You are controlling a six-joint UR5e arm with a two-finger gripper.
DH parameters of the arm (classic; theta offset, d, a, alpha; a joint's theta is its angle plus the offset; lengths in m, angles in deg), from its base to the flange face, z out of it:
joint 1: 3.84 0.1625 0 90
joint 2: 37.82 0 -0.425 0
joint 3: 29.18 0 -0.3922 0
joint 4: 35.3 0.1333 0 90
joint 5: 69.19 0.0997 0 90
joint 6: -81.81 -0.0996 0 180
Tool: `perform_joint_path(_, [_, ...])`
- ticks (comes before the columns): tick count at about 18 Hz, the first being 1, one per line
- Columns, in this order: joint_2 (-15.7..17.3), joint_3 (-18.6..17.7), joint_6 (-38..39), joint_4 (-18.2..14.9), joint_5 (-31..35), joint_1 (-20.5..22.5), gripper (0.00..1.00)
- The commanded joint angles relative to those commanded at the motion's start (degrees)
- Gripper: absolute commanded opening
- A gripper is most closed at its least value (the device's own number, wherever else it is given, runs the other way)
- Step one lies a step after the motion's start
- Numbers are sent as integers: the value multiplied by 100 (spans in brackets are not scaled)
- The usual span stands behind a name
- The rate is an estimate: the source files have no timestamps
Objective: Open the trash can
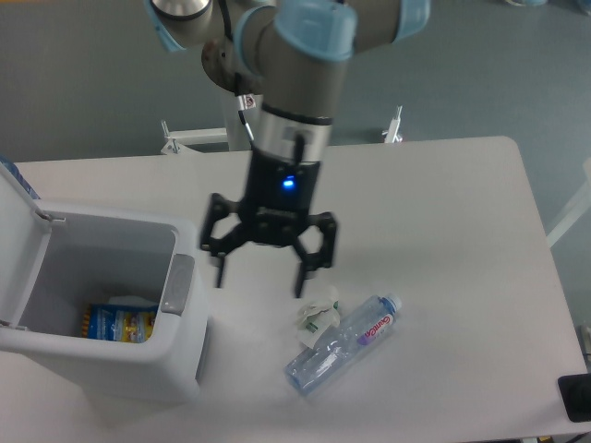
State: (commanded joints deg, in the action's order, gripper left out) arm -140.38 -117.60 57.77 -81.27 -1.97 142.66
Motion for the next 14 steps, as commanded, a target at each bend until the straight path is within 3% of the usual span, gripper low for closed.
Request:
perform_joint_path(6, [-413, -123, -1847, -141, 1292, 448, 100])
perform_joint_path(9, [-580, -220, -2787, -211, 1337, 887, 100])
perform_joint_path(12, [-615, -246, -3911, -632, 1460, 977, 100])
perform_joint_path(14, [-624, -273, -4633, -677, 1723, 950, 100])
